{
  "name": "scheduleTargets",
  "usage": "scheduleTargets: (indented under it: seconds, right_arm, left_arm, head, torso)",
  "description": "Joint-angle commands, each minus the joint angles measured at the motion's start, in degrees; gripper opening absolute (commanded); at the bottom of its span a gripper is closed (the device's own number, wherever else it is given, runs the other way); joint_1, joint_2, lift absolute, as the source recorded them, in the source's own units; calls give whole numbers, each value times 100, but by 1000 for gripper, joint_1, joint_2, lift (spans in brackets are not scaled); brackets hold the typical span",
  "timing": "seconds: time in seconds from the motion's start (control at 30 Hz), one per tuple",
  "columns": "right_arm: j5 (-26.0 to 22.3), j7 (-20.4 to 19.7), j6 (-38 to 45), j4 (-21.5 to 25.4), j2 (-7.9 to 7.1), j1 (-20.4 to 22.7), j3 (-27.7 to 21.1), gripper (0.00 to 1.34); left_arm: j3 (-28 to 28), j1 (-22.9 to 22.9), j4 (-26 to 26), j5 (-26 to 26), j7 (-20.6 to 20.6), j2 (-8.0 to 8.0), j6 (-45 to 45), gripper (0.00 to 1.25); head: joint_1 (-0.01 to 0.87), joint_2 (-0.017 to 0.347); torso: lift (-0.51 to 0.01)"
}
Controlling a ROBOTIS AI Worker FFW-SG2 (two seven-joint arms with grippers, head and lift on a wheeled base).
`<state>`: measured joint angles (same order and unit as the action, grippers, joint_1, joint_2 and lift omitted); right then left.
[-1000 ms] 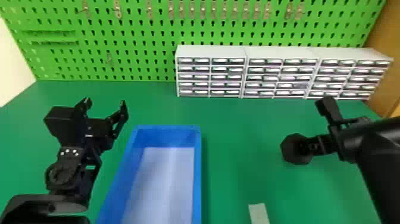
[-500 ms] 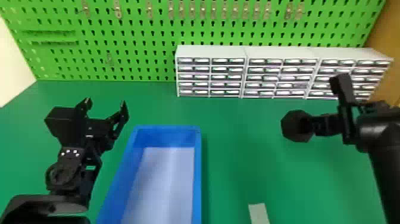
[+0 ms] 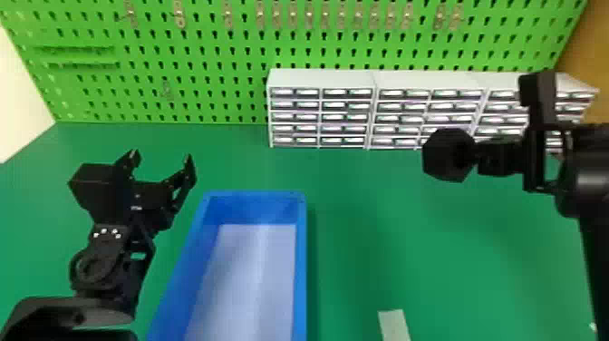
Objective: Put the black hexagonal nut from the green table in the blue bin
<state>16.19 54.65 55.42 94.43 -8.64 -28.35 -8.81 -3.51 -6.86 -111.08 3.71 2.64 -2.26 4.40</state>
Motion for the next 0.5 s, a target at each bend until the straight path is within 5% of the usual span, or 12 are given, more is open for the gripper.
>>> scheduleTargets:
  seconds: [0.0, 0.47]
  right_arm:
    - [-380, -121, 21, 322, 12, 84, 37, 361]
    - [-846, -182, 188, 718, 12, 172, 363, 361]
  left_arm:
    - [0, 0, -1, -1, -18, 6, 0, 851]
    - [-62, -26, -1, -168, -193, 6, 0, 851]
  head:
    - [657, 57]
    - [657, 57]
  torso:
    - [-95]
    - [-95]
